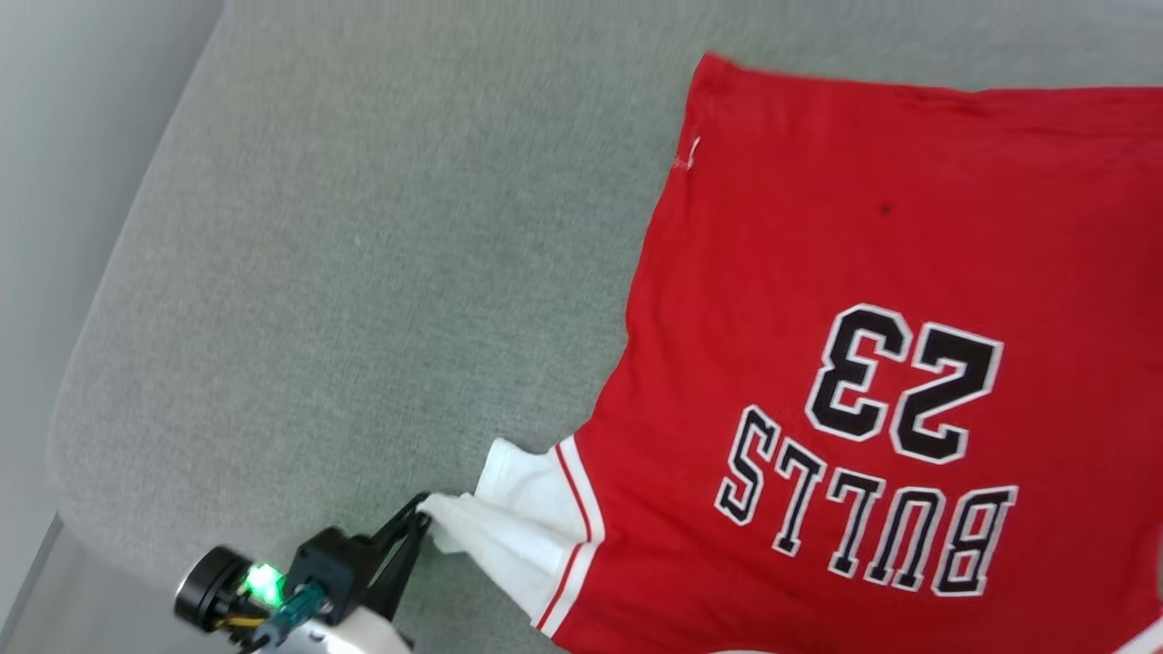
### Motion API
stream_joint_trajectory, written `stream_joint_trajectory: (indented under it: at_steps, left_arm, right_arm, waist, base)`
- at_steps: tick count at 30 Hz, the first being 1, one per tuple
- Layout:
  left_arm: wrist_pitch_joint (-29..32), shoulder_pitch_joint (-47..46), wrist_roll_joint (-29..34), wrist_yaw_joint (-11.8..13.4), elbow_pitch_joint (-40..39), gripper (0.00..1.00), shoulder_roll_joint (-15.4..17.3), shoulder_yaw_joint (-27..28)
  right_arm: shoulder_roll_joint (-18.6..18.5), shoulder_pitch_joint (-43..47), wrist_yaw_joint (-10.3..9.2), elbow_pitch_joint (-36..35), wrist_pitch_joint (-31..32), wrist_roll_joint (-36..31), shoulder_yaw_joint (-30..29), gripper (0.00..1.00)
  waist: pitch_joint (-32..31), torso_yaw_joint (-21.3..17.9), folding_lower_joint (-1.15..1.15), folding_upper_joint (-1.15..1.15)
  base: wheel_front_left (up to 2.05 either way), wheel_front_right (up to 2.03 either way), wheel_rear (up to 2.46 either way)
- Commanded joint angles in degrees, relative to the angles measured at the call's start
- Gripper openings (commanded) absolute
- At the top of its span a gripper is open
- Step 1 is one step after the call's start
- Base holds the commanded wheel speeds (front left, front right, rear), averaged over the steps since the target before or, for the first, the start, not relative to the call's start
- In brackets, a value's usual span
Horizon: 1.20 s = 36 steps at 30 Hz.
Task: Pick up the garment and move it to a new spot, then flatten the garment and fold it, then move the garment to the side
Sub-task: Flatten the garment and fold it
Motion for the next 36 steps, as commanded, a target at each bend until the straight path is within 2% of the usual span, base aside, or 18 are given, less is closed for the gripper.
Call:
stream_joint_trajectory:
  at_steps: [1, 6, 12, 15, 21, 26, 31, 36]
  left_arm:
    - [-0.33, 1.63, -0.75, 0.35, 0.3, 0.0, 0.82, 0.28]
    - [-0.44, 4.81, -2.39, 1.28, 0.24, 0.0, 2.83, 0.55]
    - [-0.74, 8.61, -4.33, 2.43, -0.28, 0.0, 4.91, 1.23]
    - [-0.88, 9.61, -4.75, 2.77, -0.46, 0.0, 5.37, 1.52]
    - [-1.01, 11.52, -5.32, 3.1, -0.53, 0.0, 6.07, 2.66]
    - [-1.13, 11.32, -4.98, 2.51, -0.3, 0.0, 6.09, 3.12]
    - [-1.22, 11.25, -4.79, 2.47, 0.08, 0.0, 5.63, 3.63]
    - [-1.23, 10.89, -4.5, 1.94, 0.5, 0.0, 5.22, 3.67]
  right_arm:
    - [-1.15, 1.93, -0.04, -1.63, -1.35, 1.37, 1.03, 0.0]
    - [-5.79, 7.28, -0.04, -7.08, -5.18, 5.32, 3.51, 0.0]
    - [-12.87, 18.35, -0.04, -12.52, -9.4, 9.37, 3.73, 0.0]
    - [-15.03, 22.72, -0.05, -12.87, -10.98, 10.61, 3.06, 0.0]
    - [-18.69, 37.91, -0.04, -11.74, -15.36, 14.05, 2.35, 0.0]
    - [-18.64, 49.25, -0.04, -10.4, -18.62, 15.59, 2.62, 0.0]
    - [-15.87, 58.17, -0.04, -8.48, -22.28, 15.86, 1.63, 0.0]
    - [-12.33, 61.71, -0.05, -7.4, -25.05, 14.42, -0.95, 0.0]
  waist:
    - [-4.84, -3.09, 0.0, 0.0]
    - [-9.79, -5.9, 0.0, 0.0]
    - [-13.72, -9.79, 0.0, 0.0]
    - [-14.41, -11.17, 0.0, 0.0]
    - [-14.87, -15.12, 0.0, 0.0]
    - [-14.34, -16.9, 0.0, 0.0]
    - [-13.71, -17.65, 0.0, 0.0]
    - [-13.34, -17.7, 0.0, 0.0]
  base:
    - [0.0, 0.0, 0.0]
    - [0.0, 0.0, 0.0]
    - [0.0, 0.0, 0.0]
    - [0.0, 0.0, 0.0]
    - [0.0, 0.0, 0.0]
    - [0.0, 0.0, 0.0]
    - [0.0, 0.0, 0.0]
    - [0.0, 0.0, 0.0]
